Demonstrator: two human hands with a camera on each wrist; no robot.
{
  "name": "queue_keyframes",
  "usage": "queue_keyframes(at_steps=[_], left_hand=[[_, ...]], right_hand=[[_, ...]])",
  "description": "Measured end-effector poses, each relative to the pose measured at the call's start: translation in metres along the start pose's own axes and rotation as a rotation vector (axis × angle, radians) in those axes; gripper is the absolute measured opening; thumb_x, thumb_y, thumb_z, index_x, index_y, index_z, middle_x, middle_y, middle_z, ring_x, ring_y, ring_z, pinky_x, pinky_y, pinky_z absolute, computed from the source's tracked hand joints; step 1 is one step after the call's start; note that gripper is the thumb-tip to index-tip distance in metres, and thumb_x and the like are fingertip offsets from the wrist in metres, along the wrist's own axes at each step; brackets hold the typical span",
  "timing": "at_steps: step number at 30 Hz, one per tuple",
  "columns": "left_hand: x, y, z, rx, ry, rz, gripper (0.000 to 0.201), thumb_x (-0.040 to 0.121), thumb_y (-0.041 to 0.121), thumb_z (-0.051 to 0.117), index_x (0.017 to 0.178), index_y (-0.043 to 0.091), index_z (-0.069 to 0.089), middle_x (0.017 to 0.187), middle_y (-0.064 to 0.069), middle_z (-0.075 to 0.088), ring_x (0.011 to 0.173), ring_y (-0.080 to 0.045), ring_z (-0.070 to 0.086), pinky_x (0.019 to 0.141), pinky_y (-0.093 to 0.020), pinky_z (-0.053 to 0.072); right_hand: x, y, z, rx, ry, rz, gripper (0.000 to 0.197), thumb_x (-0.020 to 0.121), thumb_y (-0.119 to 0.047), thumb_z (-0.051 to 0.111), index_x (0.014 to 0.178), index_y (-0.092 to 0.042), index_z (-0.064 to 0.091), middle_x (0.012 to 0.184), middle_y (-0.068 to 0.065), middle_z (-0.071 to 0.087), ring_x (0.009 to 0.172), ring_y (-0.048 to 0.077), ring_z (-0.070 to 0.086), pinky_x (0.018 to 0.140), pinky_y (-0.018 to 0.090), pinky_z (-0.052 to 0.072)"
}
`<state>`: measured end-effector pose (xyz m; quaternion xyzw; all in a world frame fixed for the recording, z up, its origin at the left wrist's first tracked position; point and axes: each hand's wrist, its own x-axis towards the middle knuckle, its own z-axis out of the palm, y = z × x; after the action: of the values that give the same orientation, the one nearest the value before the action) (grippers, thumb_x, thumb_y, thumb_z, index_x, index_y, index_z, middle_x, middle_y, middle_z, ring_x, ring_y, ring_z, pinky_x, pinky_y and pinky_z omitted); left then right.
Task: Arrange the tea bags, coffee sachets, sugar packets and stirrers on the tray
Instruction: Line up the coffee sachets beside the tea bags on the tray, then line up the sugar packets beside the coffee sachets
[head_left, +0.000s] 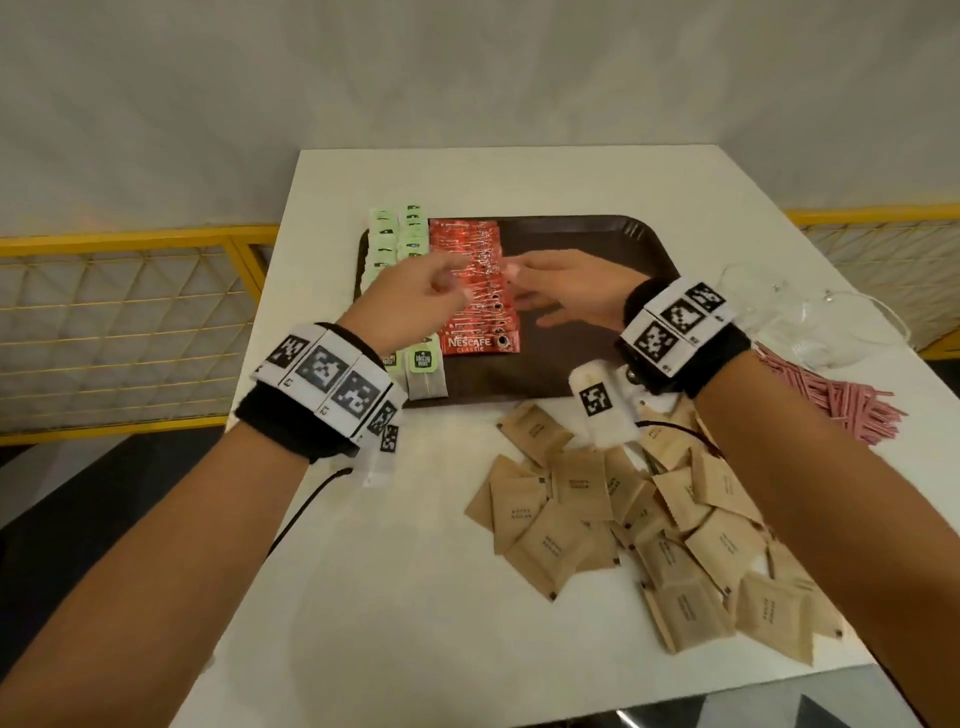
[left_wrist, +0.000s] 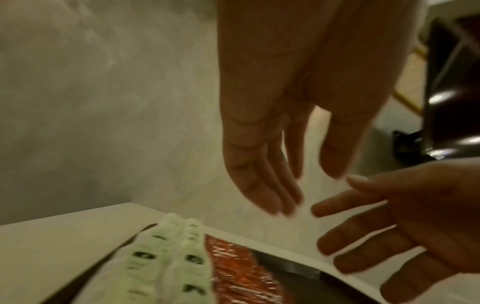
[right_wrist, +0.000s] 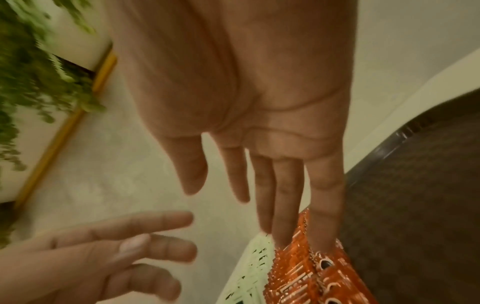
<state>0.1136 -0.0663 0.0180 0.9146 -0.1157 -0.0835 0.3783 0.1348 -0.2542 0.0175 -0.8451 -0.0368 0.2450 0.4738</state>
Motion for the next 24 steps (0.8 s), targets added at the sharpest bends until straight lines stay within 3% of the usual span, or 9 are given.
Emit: queue_keyframes(at_steps=[2, 4, 6, 9, 13, 17, 22, 24], left_hand=[[-0.020, 0.013, 0.012, 0.108, -0.220, 0.039, 0.043, 0.090, 0.032, 0.058, 0.131, 0.020, 0.050, 0.110, 0.006, 0.058, 0.091, -0.006, 0.053, 0.074, -0.018, 0.040], [-0.038, 0.016, 0.028, 0.209, -0.396, 0.064, 0.049, 0.085, 0.038, 0.064, 0.128, 0.019, 0.052, 0.105, 0.007, 0.062, 0.084, -0.003, 0.055, 0.070, -0.015, 0.042], [-0.051, 0.014, 0.045, 0.304, -0.503, 0.061, 0.055, 0.080, 0.042, 0.069, 0.127, 0.021, 0.051, 0.106, 0.007, 0.061, 0.087, -0.007, 0.055, 0.075, -0.020, 0.045], [-0.058, 0.009, 0.070, 0.322, -0.582, -0.020, 0.061, 0.072, 0.039, 0.077, 0.125, 0.024, 0.052, 0.106, 0.005, 0.058, 0.088, -0.010, 0.056, 0.075, -0.025, 0.046], [-0.063, 0.008, 0.094, 0.369, -0.587, -0.101, 0.066, 0.063, 0.034, 0.084, 0.119, 0.025, 0.049, 0.095, 0.010, 0.050, 0.087, -0.011, 0.052, 0.076, -0.027, 0.045], [-0.067, 0.008, 0.106, 0.392, -0.544, -0.155, 0.061, 0.065, 0.029, 0.083, 0.115, 0.025, 0.048, 0.093, 0.008, 0.046, 0.089, -0.013, 0.048, 0.076, -0.027, 0.041], [-0.065, 0.005, 0.105, 0.254, -0.381, -0.203, 0.027, 0.075, 0.021, 0.077, 0.098, 0.019, 0.063, 0.076, 0.009, 0.051, 0.072, -0.008, 0.049, 0.061, -0.019, 0.036], [-0.067, 0.005, 0.100, 0.158, -0.340, -0.203, 0.018, 0.078, 0.018, 0.074, 0.092, 0.022, 0.063, 0.077, 0.008, 0.054, 0.075, -0.010, 0.052, 0.062, -0.016, 0.038]], right_hand=[[-0.033, 0.007, 0.005, -0.091, -0.057, 0.008, 0.045, 0.095, -0.035, 0.050, 0.136, -0.019, 0.045, 0.123, 0.000, 0.059, 0.109, 0.014, 0.059, 0.091, 0.032, 0.050], [-0.061, 0.016, 0.009, -0.334, -0.090, 0.007, 0.043, 0.092, -0.034, 0.055, 0.131, -0.019, 0.050, 0.116, -0.002, 0.060, 0.099, 0.011, 0.060, 0.085, 0.029, 0.052], [-0.080, 0.028, 0.013, -0.622, -0.140, 0.019, 0.047, 0.088, -0.038, 0.060, 0.131, -0.022, 0.050, 0.115, -0.005, 0.059, 0.099, 0.010, 0.056, 0.087, 0.025, 0.047], [-0.093, 0.047, 0.022, -0.764, -0.206, 0.108, 0.056, 0.082, -0.041, 0.067, 0.131, -0.022, 0.049, 0.120, -0.003, 0.057, 0.104, 0.013, 0.054, 0.088, 0.025, 0.044], [-0.089, 0.068, 0.036, -0.821, -0.220, 0.150, 0.070, 0.072, -0.041, 0.077, 0.132, -0.020, 0.046, 0.124, 0.001, 0.051, 0.111, 0.019, 0.050, 0.089, 0.031, 0.043], [-0.087, 0.077, 0.036, -0.789, -0.189, 0.081, 0.069, 0.071, -0.033, 0.079, 0.129, -0.016, 0.046, 0.124, 0.003, 0.050, 0.110, 0.020, 0.050, 0.079, 0.027, 0.038], [-0.085, 0.086, 0.026, -0.695, -0.140, 0.010, 0.058, 0.071, -0.024, 0.080, 0.121, -0.015, 0.051, 0.112, 0.002, 0.055, 0.101, 0.018, 0.053, 0.082, 0.029, 0.045], [-0.084, 0.089, 0.021, -0.621, -0.110, -0.014, 0.056, 0.071, -0.019, 0.079, 0.119, -0.014, 0.051, 0.104, 0.000, 0.052, 0.094, 0.016, 0.050, 0.082, 0.031, 0.046]])
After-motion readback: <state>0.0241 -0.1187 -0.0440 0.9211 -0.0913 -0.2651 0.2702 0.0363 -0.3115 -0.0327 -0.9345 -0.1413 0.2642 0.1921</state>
